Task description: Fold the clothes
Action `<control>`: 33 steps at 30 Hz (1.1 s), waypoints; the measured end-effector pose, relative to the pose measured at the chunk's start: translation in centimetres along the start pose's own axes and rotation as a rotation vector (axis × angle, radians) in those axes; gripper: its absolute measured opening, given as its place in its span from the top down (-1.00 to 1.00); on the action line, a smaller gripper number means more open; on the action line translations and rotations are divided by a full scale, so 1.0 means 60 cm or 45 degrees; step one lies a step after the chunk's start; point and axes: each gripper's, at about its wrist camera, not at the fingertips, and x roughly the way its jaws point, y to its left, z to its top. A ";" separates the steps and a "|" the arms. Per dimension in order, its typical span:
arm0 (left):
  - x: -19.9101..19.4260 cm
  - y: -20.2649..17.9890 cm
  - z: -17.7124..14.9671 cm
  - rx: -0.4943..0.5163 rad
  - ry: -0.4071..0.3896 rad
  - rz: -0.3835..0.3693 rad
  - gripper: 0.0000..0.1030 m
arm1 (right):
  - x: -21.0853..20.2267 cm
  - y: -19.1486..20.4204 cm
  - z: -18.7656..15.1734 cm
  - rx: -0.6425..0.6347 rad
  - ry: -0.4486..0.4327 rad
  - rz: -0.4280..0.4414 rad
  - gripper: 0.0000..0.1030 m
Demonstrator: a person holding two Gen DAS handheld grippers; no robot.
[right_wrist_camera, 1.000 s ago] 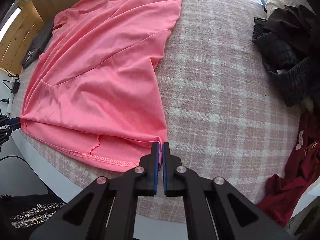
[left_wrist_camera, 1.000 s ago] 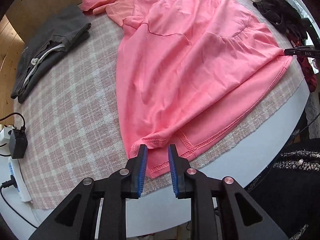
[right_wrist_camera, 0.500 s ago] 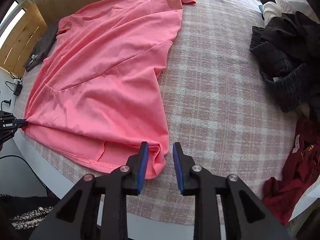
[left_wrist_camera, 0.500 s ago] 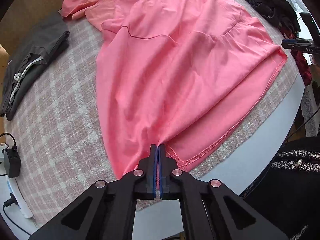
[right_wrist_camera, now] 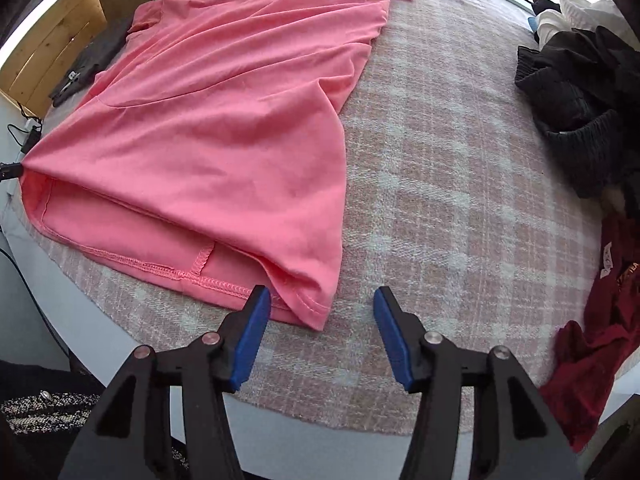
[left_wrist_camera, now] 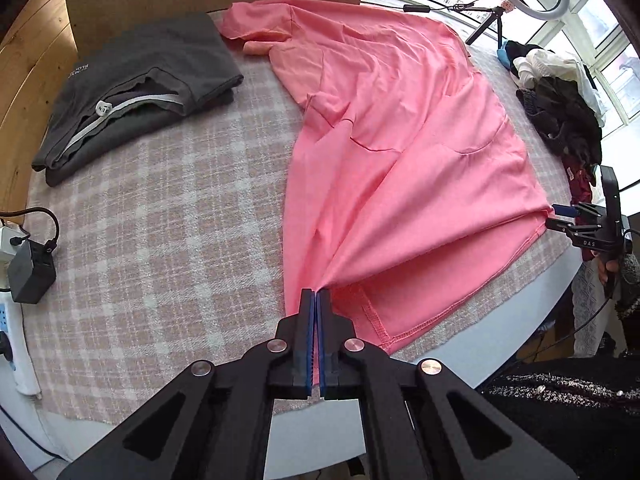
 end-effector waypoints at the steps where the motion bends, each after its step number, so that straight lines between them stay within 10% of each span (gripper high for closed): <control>1: 0.002 0.000 0.004 -0.002 0.001 0.003 0.99 | 0.002 0.010 0.001 -0.027 -0.005 0.003 -0.02; 5: -0.023 -0.025 -0.015 -0.004 -0.004 0.011 0.99 | -0.004 0.018 0.019 -0.041 -0.027 -0.020 0.95; 13: -0.090 -0.022 0.188 0.114 -0.107 0.185 0.99 | -0.101 -0.065 0.157 0.092 -0.247 -0.034 0.96; 19: -0.425 -0.085 0.427 0.258 -0.580 0.438 0.99 | -0.419 -0.101 0.401 0.002 -0.682 -0.335 0.97; 25: -0.609 -0.132 0.409 0.351 -0.766 0.526 0.99 | -0.697 -0.056 0.413 -0.118 -0.958 -0.517 0.96; 33: -0.415 -0.154 0.276 0.521 -0.399 0.542 0.99 | -0.568 -0.026 0.270 -0.255 -0.660 -0.495 0.96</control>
